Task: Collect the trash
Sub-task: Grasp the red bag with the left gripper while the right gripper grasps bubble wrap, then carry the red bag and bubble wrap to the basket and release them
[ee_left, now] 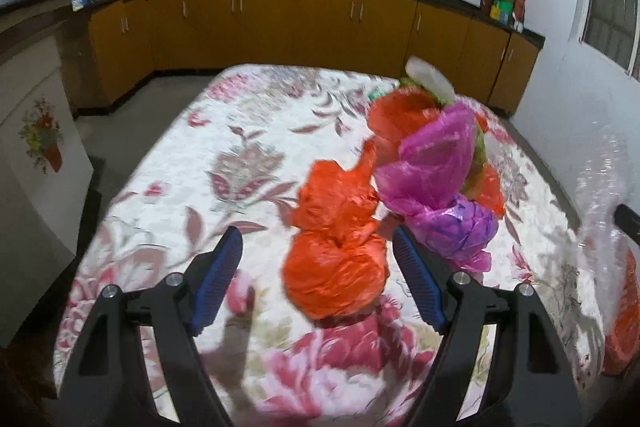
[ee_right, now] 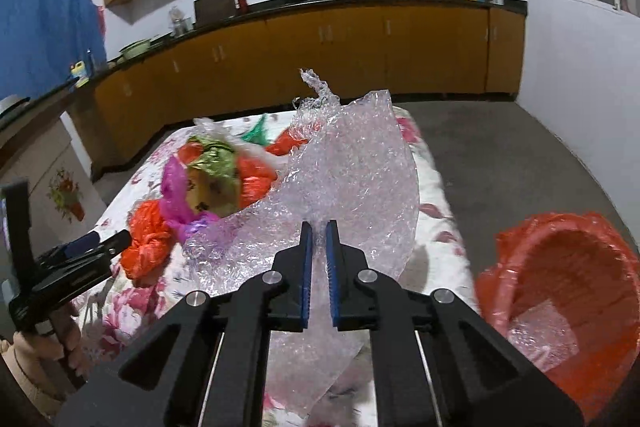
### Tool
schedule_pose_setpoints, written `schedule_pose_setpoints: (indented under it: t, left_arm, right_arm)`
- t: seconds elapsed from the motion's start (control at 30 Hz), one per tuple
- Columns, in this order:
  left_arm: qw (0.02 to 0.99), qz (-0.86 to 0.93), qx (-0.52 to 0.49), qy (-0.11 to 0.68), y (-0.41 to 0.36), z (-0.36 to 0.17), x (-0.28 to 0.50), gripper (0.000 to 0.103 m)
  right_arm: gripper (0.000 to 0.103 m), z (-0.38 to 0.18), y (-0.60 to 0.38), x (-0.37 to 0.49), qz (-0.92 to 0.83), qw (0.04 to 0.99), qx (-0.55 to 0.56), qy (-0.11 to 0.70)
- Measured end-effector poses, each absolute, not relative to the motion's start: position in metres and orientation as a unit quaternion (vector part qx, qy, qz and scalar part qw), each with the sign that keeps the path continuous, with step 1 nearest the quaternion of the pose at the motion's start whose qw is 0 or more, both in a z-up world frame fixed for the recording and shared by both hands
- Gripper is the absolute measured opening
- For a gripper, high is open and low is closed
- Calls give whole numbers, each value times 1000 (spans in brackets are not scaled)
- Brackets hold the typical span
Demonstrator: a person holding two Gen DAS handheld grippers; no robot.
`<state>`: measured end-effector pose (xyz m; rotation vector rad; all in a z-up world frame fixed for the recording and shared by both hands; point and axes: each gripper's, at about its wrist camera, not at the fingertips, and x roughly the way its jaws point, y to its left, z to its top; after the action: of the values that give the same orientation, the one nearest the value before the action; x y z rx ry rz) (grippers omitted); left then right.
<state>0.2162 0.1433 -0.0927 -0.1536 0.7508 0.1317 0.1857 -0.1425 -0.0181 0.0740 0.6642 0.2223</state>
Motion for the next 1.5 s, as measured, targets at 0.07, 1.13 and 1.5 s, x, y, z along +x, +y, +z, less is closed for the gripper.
schedule_pose_setpoints:
  t: [0.07,1.13,1.5]
  left_arm:
    - [919,66,-71,382,140,-101,227,76]
    - [941,-36,-62,332,84,-25,187,43]
    - [930,-154,-42,330,-19,-14,180,43]
  right_arm:
    - [8,-21,-148,185,104,938,39,330]
    - [8,9,-244,125,7,954,71,290]
    - [8,8,-300,103,-47,953,98,283]
